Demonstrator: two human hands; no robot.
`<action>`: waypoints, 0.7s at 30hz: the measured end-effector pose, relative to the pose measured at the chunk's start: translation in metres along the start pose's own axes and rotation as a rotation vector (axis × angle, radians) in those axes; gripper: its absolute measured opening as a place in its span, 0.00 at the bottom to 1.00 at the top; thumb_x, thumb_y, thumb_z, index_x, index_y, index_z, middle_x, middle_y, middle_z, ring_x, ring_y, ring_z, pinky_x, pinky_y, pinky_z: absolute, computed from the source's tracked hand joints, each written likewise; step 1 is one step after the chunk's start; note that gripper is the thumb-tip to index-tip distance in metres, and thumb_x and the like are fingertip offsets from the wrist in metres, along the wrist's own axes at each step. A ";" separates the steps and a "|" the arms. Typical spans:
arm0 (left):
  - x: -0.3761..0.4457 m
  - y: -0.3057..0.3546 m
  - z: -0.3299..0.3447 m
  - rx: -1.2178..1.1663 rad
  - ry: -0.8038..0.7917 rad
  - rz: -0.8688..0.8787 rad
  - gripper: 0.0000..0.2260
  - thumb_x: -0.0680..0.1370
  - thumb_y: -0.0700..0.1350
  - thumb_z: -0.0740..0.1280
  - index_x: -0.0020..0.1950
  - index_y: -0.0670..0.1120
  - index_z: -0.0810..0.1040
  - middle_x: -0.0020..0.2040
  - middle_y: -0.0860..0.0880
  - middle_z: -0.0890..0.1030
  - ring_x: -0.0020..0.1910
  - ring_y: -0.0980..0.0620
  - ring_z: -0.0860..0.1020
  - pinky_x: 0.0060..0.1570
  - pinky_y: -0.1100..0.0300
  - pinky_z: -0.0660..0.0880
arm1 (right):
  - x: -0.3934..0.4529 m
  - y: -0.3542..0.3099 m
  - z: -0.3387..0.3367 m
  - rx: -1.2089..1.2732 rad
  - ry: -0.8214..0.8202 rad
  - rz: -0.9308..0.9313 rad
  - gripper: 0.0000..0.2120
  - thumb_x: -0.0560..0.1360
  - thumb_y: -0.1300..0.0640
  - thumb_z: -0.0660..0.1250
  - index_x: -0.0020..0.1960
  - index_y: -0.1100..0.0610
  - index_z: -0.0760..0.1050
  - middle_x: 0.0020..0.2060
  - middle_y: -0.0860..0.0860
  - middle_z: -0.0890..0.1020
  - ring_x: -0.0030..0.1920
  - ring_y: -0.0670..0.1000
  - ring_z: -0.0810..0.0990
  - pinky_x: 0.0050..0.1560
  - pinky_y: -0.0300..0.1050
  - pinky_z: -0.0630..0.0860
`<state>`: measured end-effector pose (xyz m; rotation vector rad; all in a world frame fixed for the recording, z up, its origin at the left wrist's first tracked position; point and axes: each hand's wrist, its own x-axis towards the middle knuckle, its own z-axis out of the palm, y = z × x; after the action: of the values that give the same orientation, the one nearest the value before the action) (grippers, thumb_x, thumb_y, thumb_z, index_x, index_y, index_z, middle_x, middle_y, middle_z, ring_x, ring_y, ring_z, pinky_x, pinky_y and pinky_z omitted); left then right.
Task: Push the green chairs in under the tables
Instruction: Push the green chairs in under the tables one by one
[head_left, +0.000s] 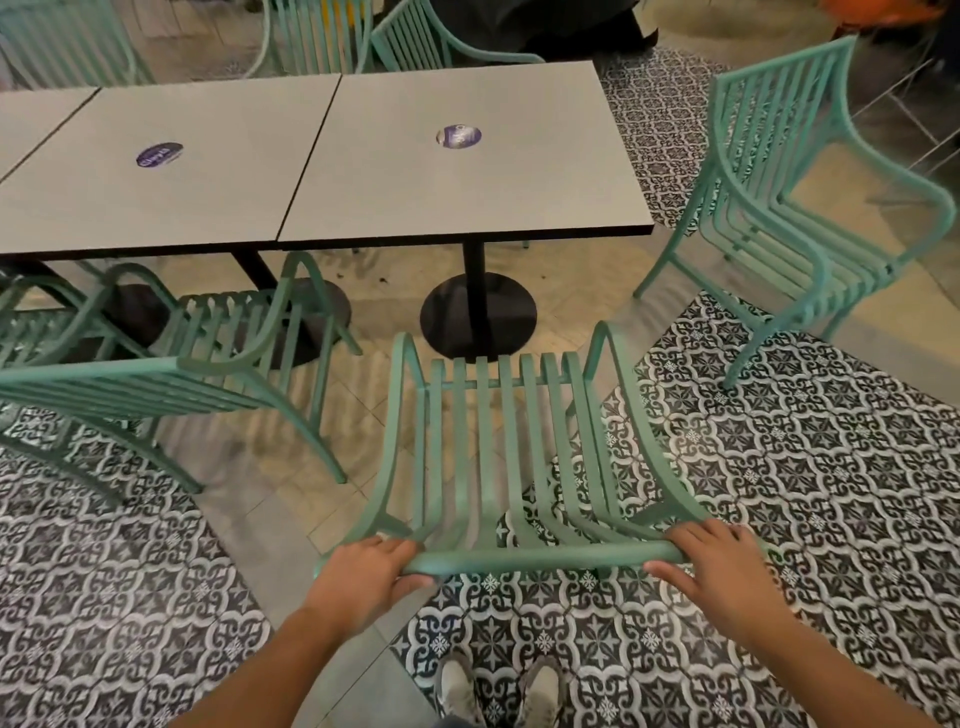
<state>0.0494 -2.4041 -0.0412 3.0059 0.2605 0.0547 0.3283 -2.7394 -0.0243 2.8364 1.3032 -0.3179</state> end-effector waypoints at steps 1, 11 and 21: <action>0.003 -0.004 0.000 -0.005 -0.002 0.002 0.17 0.78 0.68 0.51 0.49 0.58 0.69 0.35 0.60 0.78 0.28 0.60 0.77 0.23 0.64 0.74 | 0.005 -0.001 0.000 0.005 0.003 -0.013 0.34 0.73 0.26 0.37 0.53 0.40 0.77 0.43 0.34 0.78 0.49 0.42 0.77 0.53 0.47 0.73; 0.034 -0.046 -0.001 0.008 -0.110 -0.046 0.25 0.78 0.70 0.46 0.50 0.54 0.73 0.40 0.55 0.80 0.34 0.51 0.80 0.30 0.56 0.77 | 0.053 -0.009 -0.011 0.053 0.025 -0.050 0.29 0.73 0.26 0.42 0.50 0.40 0.75 0.40 0.34 0.76 0.43 0.41 0.70 0.44 0.42 0.66; 0.082 -0.105 -0.002 -0.011 -0.197 -0.059 0.43 0.70 0.75 0.30 0.57 0.50 0.72 0.50 0.49 0.81 0.47 0.44 0.80 0.44 0.50 0.77 | 0.115 -0.028 -0.022 0.038 -0.010 0.014 0.38 0.68 0.23 0.35 0.53 0.41 0.75 0.43 0.35 0.73 0.47 0.41 0.68 0.53 0.48 0.71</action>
<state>0.1121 -2.2869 -0.0503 2.9611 0.3257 -0.2432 0.3843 -2.6328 -0.0214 2.8701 1.2883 -0.3602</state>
